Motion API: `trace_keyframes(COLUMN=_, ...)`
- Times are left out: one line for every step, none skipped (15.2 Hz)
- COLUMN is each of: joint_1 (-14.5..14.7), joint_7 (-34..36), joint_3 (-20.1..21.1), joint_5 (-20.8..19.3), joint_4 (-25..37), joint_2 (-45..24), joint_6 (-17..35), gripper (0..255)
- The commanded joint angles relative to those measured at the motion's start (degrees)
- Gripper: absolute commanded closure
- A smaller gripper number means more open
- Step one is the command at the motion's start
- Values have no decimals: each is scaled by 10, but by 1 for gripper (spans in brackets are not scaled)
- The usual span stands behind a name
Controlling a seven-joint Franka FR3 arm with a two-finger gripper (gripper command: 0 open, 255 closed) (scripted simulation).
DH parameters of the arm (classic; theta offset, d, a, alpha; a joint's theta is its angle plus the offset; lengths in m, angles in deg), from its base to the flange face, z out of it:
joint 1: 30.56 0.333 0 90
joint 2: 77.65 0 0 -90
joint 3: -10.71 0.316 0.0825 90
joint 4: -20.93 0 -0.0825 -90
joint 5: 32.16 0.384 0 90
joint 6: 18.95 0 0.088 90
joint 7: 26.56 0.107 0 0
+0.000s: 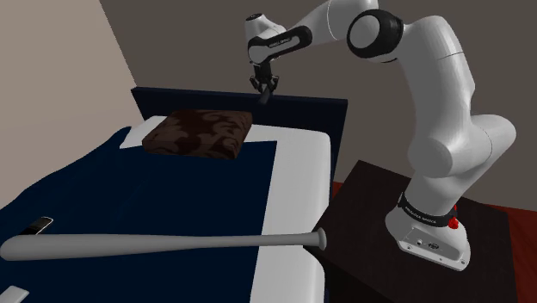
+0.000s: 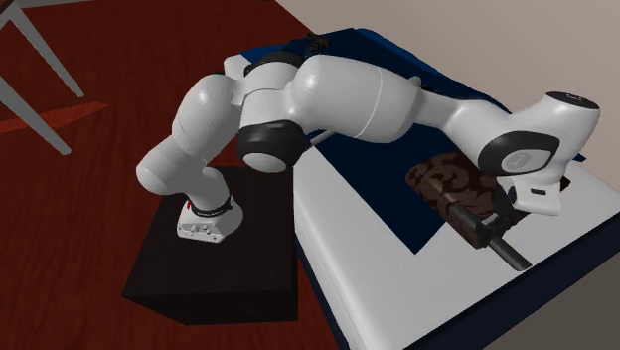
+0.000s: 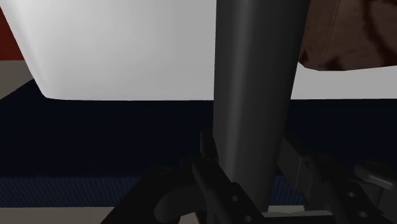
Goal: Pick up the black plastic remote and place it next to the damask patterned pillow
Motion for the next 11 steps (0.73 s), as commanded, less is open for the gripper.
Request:
trace_keyframes(joint_1=5, joint_7=-4, joint_3=-4, joint_5=-4, joint_4=23, joint_2=-20, joint_6=-2, gripper=255)
trace_keyframes(joint_1=5, joint_7=-2, joint_3=-5, joint_5=-5, joint_4=19, joint_2=-22, joint_6=4, gripper=255)
trace_keyframes(joint_1=4, joint_7=0, joint_3=-6, joint_5=-6, joint_4=14, joint_2=-24, joint_6=10, gripper=255)
trace_keyframes(joint_1=4, joint_7=2, joint_3=-7, joint_5=-8, joint_4=10, joint_2=-26, joint_6=16, gripper=255)
trace_keyframes(joint_1=4, joint_7=4, joint_3=-8, joint_5=-9, joint_4=6, joint_2=-29, joint_6=22, gripper=255)
trace_keyframes(joint_1=3, joint_7=6, joint_3=-8, joint_5=-11, joint_4=3, joint_2=-31, joint_6=27, gripper=255)
trace_keyframes(joint_1=3, joint_7=8, joint_3=-9, joint_5=-12, joint_4=-1, joint_2=-33, joint_6=33, gripper=255)
trace_keyframes(joint_1=3, joint_7=10, joint_3=-10, joint_5=-14, joint_4=-4, joint_2=-36, joint_6=39, gripper=255)
trace_keyframes(joint_1=3, joint_7=12, joint_3=-11, joint_5=-15, joint_4=-7, joint_2=-39, joint_6=44, gripper=255)
trace_keyframes(joint_1=3, joint_7=14, joint_3=-12, joint_5=-17, joint_4=-10, joint_2=-41, joint_6=49, gripper=255)
trace_keyframes(joint_1=3, joint_7=16, joint_3=-13, joint_5=-18, joint_4=-13, joint_2=-44, joint_6=55, gripper=255)
